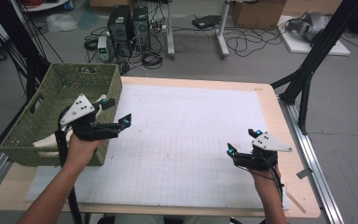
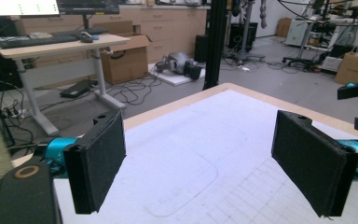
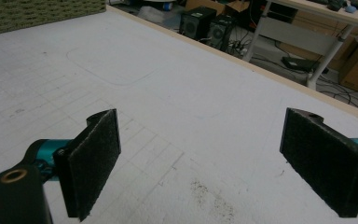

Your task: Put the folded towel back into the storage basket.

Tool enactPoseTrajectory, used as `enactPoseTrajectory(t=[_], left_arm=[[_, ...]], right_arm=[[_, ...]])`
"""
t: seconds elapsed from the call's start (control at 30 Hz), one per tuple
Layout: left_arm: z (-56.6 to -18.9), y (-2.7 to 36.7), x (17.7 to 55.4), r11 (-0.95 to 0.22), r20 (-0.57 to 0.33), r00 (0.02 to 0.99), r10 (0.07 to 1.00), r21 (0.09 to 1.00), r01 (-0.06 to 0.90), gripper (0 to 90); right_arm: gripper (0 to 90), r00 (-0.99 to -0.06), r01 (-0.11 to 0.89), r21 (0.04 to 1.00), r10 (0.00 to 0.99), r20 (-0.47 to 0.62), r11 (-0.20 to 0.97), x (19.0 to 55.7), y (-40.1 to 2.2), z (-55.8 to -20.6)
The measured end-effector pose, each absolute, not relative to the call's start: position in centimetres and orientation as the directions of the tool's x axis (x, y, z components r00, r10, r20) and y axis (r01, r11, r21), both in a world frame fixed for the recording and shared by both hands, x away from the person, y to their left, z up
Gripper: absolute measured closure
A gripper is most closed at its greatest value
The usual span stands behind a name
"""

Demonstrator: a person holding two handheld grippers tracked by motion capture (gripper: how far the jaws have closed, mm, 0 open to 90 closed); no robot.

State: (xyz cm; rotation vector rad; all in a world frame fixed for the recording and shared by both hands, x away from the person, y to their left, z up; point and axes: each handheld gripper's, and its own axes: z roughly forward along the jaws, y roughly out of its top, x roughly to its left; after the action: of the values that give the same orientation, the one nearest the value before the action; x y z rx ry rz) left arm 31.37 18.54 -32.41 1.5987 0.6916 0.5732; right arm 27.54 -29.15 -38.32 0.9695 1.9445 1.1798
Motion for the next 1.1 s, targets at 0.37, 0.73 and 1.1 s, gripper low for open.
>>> enactPoseTrajectory(t=[0.37,0.73,1.1], left_arm=[[-36.2,15.5,30.8,-0.132,-0.003,0.716,0.698,0.982,0.133,19.4],[-38.6,15.1,31.0,-0.117,-0.042,0.717,0.696,0.978,0.171,19.7],[-38.8,15.1,30.9,-0.120,-0.040,0.715,0.698,0.978,0.172,19.7]], right_arm=[[11.6,-0.500,0.259,0.918,0.855,-0.139,0.301,27.0,-29.6,-38.3],[11.6,-0.484,0.265,0.917,0.863,-0.142,0.300,26.8,-29.7,-38.4],[11.6,-0.479,0.263,0.917,0.866,-0.144,0.299,26.8,-29.6,-38.5]])
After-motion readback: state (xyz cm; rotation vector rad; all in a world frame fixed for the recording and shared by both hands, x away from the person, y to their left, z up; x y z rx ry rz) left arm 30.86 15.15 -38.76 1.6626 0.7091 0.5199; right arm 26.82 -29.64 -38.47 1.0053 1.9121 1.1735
